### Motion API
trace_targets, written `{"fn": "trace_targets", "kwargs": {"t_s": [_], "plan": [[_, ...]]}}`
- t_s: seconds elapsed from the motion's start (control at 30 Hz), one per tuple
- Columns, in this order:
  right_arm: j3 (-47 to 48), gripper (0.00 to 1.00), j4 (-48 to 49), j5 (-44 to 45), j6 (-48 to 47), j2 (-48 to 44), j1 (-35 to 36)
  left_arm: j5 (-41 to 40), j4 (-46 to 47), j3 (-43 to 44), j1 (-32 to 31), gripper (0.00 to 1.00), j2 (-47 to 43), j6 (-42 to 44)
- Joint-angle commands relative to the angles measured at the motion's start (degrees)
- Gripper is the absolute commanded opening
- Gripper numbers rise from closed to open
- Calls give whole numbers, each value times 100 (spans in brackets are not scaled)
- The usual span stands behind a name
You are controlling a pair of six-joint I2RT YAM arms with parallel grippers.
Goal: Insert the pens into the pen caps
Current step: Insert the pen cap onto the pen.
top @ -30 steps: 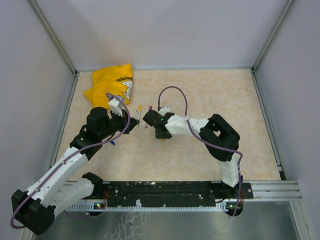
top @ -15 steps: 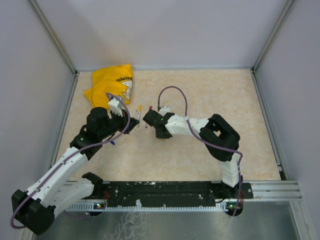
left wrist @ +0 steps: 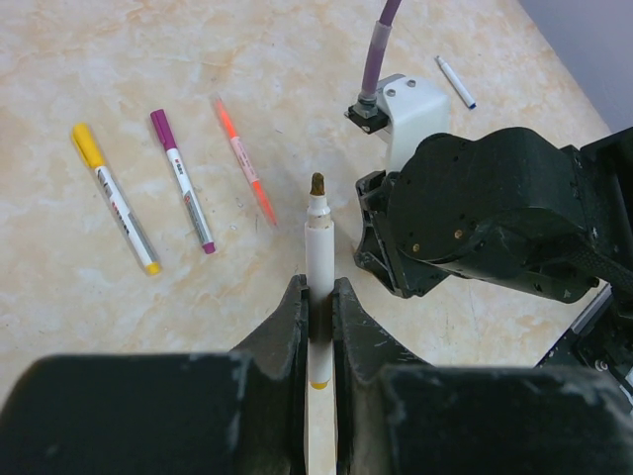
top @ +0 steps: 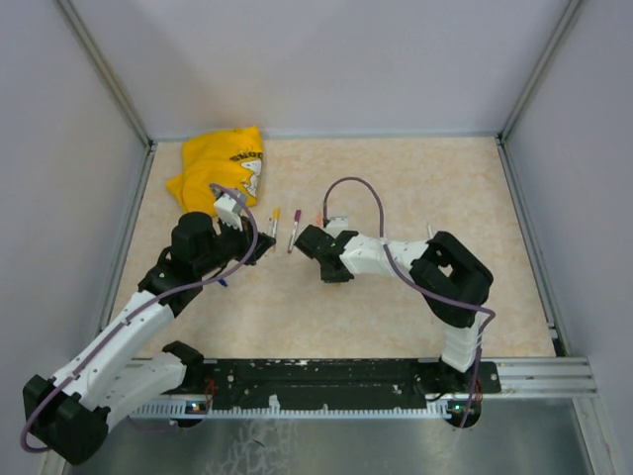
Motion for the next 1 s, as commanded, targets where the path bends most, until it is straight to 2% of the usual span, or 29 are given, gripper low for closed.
{"fn": "trace_targets", "kwargs": {"t_s": [0.0,0.4,0.7,0.97], "plan": [[-186,9,-13,137,144,-349,41,9,80,16,-53,0,-25,104],[-886,9,-235,45,314,-981,47,27,96,11,-82,0,-8,105],[-1079,20,-191,-159,360,-1102,26,63,114,7,-104,0,11,115],[-1050,24,-191,-297,330,-1033,-58,70,122,7,-97,0,29,114]]}}
